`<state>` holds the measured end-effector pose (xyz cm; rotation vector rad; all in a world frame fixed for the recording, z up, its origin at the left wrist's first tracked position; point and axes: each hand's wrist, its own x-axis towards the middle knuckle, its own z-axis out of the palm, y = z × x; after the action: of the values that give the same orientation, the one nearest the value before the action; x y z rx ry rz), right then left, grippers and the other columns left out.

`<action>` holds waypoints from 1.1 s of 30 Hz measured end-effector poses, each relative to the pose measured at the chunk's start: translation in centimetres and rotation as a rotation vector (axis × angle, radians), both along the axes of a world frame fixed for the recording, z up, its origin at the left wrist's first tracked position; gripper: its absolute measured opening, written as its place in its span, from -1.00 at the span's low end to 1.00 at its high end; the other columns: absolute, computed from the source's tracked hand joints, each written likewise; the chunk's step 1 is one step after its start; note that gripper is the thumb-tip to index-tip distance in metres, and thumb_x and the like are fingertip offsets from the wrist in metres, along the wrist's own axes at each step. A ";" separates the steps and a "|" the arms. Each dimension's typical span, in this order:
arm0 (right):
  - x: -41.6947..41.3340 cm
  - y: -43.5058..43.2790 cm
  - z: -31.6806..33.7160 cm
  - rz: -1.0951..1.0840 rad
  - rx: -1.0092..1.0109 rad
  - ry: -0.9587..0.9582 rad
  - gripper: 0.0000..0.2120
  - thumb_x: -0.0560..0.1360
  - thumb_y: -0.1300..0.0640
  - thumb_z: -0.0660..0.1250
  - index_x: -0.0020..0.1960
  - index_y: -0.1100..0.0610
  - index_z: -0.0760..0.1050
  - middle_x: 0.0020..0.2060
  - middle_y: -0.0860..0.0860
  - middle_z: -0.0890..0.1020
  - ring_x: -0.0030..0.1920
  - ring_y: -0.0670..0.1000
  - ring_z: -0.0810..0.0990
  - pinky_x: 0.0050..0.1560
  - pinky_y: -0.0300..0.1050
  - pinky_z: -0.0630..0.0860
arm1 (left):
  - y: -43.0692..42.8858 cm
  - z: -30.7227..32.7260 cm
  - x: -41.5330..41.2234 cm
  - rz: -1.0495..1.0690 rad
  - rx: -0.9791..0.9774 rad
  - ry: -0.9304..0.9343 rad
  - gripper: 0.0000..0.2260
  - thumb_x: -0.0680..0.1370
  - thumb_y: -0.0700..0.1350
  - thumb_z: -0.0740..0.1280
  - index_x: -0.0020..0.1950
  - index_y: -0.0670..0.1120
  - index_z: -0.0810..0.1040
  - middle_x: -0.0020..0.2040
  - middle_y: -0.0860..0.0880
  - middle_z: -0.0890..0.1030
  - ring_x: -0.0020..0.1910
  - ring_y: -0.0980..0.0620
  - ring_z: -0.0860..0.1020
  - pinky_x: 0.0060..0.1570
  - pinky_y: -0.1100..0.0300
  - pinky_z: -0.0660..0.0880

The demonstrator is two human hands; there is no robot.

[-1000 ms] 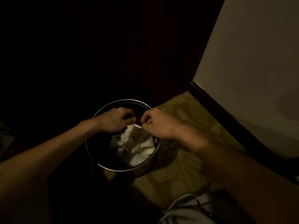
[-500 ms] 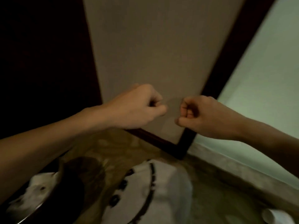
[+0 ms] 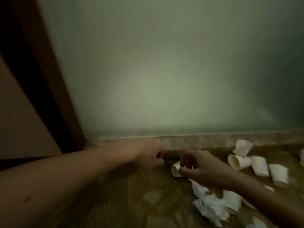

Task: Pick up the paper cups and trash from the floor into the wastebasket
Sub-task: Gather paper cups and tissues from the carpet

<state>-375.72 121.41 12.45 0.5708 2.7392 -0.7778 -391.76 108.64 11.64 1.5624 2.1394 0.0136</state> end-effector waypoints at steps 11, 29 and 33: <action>10.8 8.7 -17.1 -0.492 -0.079 0.002 -0.80 0.50 -0.03 0.38 0.10 -0.03 0.53 -0.10 -0.20 0.55 -0.10 -0.22 0.52 -0.24 -0.37 0.35 | 9.6 -17.6 6.8 0.083 -0.061 -0.298 -0.86 0.59 0.10 0.29 0.03 0.06 0.53 -0.04 0.03 0.57 -0.04 0.02 0.56 -0.02 0.02 0.54; 16.2 7.9 -22.4 -0.463 0.091 -0.024 -0.40 0.44 -0.22 0.33 0.38 0.06 0.43 0.25 0.05 0.46 0.23 0.05 0.35 0.14 -0.10 0.30 | 14.1 -26.1 13.3 0.012 0.229 -0.461 -0.61 0.70 0.11 -0.02 0.24 0.03 0.55 0.11 0.01 0.55 0.17 0.04 0.45 0.08 0.17 0.27; 15.8 6.8 -22.8 -0.412 0.058 -0.050 -0.30 0.42 -0.22 0.37 0.46 0.07 0.34 0.38 0.08 0.39 0.34 0.09 0.31 0.29 0.01 0.34 | 12.6 -26.7 13.1 0.107 0.281 -0.404 -0.62 0.66 0.18 -0.05 -0.19 0.15 0.45 -0.26 0.13 0.45 -0.17 0.12 0.39 -0.13 0.21 0.21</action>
<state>-359.92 128.26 -10.31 1.1745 2.6361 -0.7563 -378.66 121.22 -15.10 1.4391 1.9499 0.6358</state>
